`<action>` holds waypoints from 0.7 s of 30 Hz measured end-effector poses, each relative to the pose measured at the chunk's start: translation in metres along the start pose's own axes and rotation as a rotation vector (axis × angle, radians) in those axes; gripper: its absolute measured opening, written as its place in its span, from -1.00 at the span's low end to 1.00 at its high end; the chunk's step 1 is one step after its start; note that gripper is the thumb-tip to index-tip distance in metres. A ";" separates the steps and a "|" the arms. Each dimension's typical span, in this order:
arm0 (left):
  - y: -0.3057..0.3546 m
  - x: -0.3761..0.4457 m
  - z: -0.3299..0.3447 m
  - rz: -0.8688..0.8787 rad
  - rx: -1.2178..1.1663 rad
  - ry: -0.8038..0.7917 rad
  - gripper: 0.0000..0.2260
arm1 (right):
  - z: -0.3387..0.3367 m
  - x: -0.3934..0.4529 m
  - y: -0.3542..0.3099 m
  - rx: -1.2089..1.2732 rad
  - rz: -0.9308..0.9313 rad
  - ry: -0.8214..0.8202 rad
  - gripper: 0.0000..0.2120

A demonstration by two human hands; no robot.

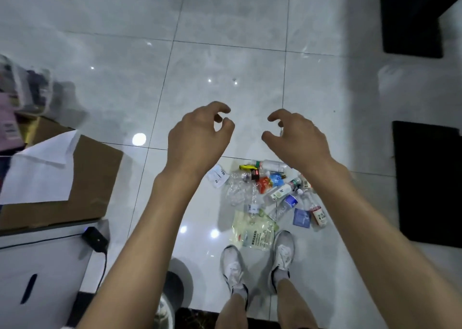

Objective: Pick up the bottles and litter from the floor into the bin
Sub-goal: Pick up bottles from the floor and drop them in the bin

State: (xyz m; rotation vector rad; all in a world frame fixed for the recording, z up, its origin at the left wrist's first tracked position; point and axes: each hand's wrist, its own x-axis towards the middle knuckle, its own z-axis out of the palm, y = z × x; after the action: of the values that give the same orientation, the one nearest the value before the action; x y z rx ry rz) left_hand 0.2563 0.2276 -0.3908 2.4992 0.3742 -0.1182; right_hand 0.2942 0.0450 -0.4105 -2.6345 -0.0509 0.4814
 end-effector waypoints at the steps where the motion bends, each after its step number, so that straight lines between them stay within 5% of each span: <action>1: -0.013 0.008 0.021 -0.016 0.004 0.001 -0.75 | 0.017 0.013 0.012 -0.006 -0.009 -0.003 -0.59; 10: -0.126 0.060 0.227 -0.111 0.019 -0.016 -0.74 | 0.191 0.102 0.139 -0.088 -0.049 -0.112 -0.60; 21: -0.261 0.127 0.474 -0.033 0.066 -0.051 -0.71 | 0.408 0.218 0.310 -0.365 -0.110 -0.164 -0.51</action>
State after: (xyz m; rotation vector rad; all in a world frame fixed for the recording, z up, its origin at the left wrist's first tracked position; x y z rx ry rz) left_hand 0.3020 0.1864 -0.9428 2.5502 0.3968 -0.2111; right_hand 0.3447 -0.0300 -0.9602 -2.9169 -0.3662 0.7063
